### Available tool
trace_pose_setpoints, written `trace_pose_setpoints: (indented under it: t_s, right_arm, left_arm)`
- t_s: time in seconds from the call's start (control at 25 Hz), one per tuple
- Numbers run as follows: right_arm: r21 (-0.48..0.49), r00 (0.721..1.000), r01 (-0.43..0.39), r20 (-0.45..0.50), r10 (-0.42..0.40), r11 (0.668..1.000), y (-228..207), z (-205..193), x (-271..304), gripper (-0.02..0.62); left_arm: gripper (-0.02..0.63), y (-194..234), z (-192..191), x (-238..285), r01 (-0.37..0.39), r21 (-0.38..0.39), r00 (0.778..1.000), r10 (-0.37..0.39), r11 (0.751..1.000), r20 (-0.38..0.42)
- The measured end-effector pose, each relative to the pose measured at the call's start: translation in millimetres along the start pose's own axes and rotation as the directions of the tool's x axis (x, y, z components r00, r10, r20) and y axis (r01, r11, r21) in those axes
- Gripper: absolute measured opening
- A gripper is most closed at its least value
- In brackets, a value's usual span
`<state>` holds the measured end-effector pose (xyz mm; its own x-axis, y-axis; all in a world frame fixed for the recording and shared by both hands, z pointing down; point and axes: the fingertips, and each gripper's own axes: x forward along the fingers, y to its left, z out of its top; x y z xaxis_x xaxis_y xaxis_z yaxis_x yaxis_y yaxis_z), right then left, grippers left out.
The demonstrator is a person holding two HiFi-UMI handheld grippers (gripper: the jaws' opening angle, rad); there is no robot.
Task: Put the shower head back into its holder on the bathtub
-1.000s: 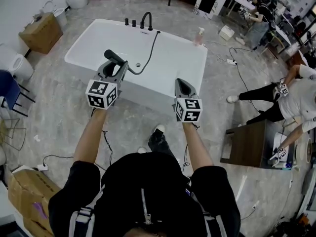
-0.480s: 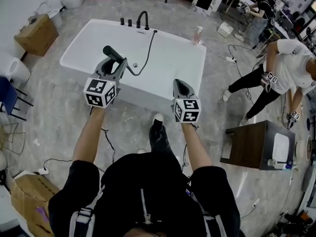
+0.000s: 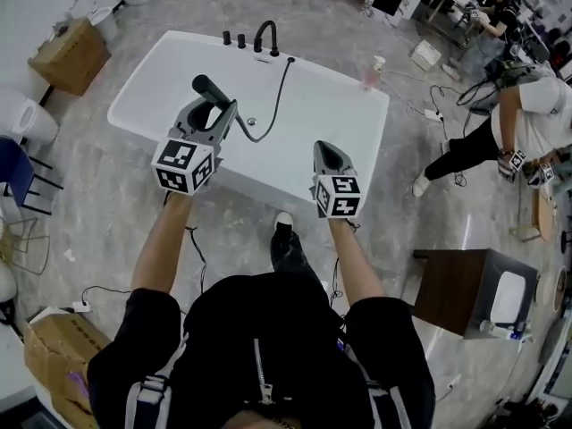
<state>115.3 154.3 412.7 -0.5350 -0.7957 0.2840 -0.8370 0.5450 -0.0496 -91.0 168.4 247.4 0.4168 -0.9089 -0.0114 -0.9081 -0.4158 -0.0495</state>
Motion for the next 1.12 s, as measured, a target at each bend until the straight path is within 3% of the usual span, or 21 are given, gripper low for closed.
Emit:
trace_pose_setpoints:
  t_s: [0.44, 0.6, 0.68, 0.76, 0.88, 1.12]
  right_arm:
    - [-0.054, 0.992, -0.125, -0.034, 0.123, 0.991, -35.1, 35.5, 122.1, 0.018]
    - [-0.078, 0.992, -0.125, -0.027, 0.123, 0.989, -49.0, 40.9, 147.6, 0.158]
    - [-0.086, 0.994, -0.105, -0.018, 0.104, 0.991, -59.4, 41.6, 156.0, 0.271]
    - [-0.096, 0.996, -0.089, -0.017, 0.088, 0.991, -68.4, 39.9, 162.3, 0.315]
    - [-0.099, 0.994, -0.101, -0.042, 0.097, 0.99, -74.2, 32.7, 170.9, 0.345]
    - [-0.102, 0.979, -0.18, -0.119, 0.168, 0.978, -64.8, 5.4, 194.7, 0.347]
  left_arm:
    - [0.152, 67.5, 4.4, 96.3, -0.07, -0.012, 0.997, 0.07, 0.997, -0.024]
    - [0.152, 84.9, 4.2, 116.3, -0.091, -0.009, 0.995, 0.091, 0.996, -0.032]
    - [0.152, 90.0, 2.6, 124.9, -0.097, -0.006, 0.995, 0.096, 0.995, -0.039]
    - [0.152, 94.1, 1.5, 132.8, -0.101, -0.003, 0.994, 0.1, 0.995, -0.044]
    - [0.152, 98.0, 5.5, 142.1, -0.101, -0.003, 0.994, 0.101, 0.995, -0.041]
    - [0.152, 99.7, 15.1, 153.0, -0.087, -0.033, 0.996, 0.086, 0.996, -0.032]
